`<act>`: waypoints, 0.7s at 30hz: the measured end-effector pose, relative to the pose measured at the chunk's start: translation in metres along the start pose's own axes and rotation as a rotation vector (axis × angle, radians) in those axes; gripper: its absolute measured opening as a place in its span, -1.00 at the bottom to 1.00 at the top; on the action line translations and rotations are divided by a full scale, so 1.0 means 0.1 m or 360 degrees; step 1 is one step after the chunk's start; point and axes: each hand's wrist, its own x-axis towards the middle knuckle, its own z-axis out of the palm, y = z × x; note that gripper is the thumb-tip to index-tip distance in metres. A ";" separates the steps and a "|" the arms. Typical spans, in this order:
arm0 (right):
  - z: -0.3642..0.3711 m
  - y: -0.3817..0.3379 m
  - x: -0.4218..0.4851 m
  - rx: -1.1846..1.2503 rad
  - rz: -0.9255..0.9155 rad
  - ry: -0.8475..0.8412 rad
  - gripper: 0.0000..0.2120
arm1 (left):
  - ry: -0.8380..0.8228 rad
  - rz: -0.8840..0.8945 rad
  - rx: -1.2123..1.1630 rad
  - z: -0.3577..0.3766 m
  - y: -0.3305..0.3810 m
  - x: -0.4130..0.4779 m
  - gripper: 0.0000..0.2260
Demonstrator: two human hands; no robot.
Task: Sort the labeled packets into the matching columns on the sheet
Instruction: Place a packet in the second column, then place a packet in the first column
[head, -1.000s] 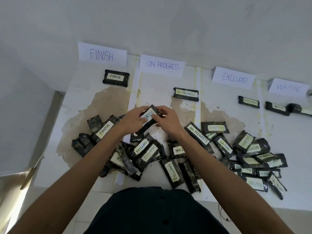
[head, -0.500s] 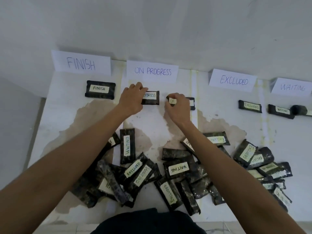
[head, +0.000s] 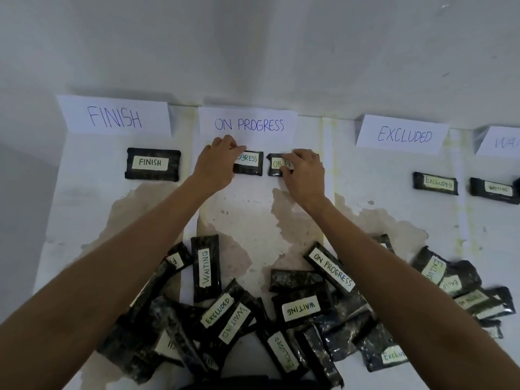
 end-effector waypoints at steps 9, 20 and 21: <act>-0.05 -0.26 -0.45 0.0127 -0.0361 -0.0182 -0.70 | 0.0114 -0.0104 -0.0378 -0.17 -0.01 -0.71 -0.56; 0.35 -0.98 -1.36 -0.0391 -0.1354 -0.0771 -0.49 | 0.0153 -0.0462 -0.0517 0.30 -0.15 -2.01 -0.56; 0.36 -0.99 -1.35 -0.0487 -0.1476 -0.0794 -0.50 | 0.0178 -0.0487 -0.0532 0.33 -0.14 -2.09 -0.55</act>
